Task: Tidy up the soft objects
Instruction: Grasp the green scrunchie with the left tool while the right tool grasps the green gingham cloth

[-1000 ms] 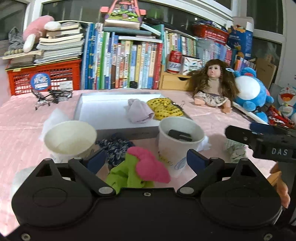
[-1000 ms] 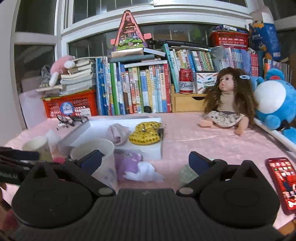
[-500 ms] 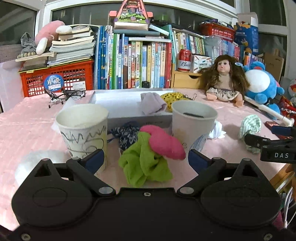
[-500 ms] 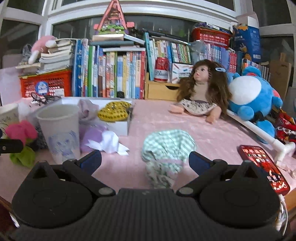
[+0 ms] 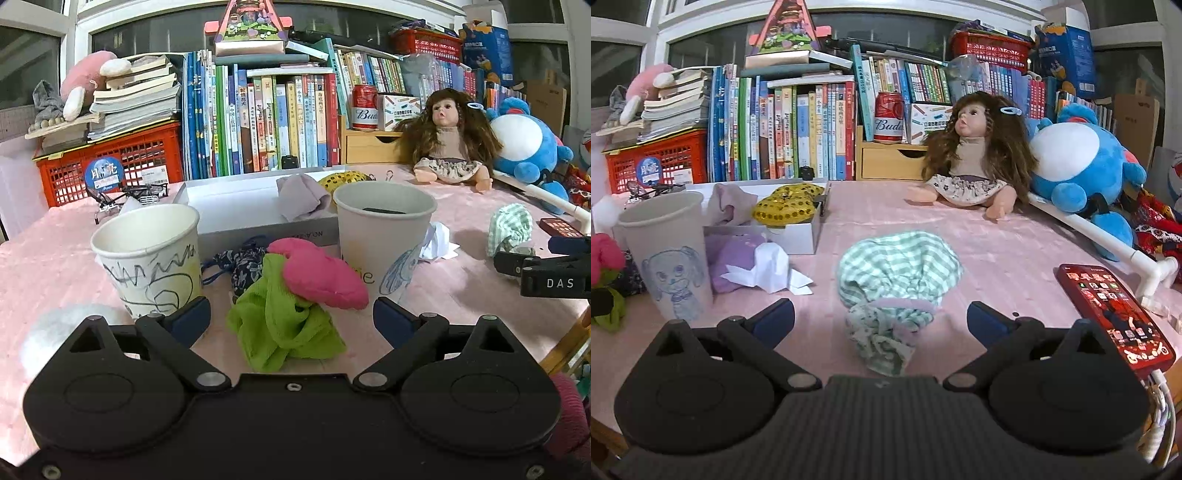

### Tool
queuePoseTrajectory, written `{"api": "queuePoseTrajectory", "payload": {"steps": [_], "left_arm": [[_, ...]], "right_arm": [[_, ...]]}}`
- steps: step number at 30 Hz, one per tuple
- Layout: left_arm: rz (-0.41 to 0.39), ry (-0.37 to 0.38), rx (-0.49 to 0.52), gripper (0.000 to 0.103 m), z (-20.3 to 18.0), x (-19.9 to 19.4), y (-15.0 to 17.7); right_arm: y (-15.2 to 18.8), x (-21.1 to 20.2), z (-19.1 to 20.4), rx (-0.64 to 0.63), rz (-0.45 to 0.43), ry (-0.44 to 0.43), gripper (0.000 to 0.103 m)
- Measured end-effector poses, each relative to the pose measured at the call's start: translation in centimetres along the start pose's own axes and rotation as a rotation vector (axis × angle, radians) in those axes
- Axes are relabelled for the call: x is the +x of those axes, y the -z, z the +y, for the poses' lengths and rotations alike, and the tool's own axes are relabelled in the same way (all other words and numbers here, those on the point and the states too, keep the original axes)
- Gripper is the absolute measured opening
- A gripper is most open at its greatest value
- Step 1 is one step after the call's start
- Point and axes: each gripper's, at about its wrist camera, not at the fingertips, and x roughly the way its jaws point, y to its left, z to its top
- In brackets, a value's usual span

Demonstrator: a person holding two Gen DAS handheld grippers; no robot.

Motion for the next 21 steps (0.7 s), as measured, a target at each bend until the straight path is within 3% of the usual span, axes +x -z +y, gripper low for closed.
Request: {"api": "queuePoseTrajectory", "payload": {"steps": [11, 18, 21], "left_arm": [[0.027, -0.005, -0.043, 0.077, 0.1, 1.4, -0.2], [0.045, -0.022, -0.024, 0.075, -0.2, 1.9, -0.2], [0.044, -0.03, -0.027, 0.067, -0.3, 1.8, -0.2]], "right_arm": [[-0.1, 1.0, -0.7, 0.041, 0.02, 0.021, 0.096], [-0.2, 1.0, -0.6, 0.043, 0.023, 0.009, 0.084], [-0.3, 0.9, -0.5, 0.046, 0.017, 0.009, 0.077]]}}
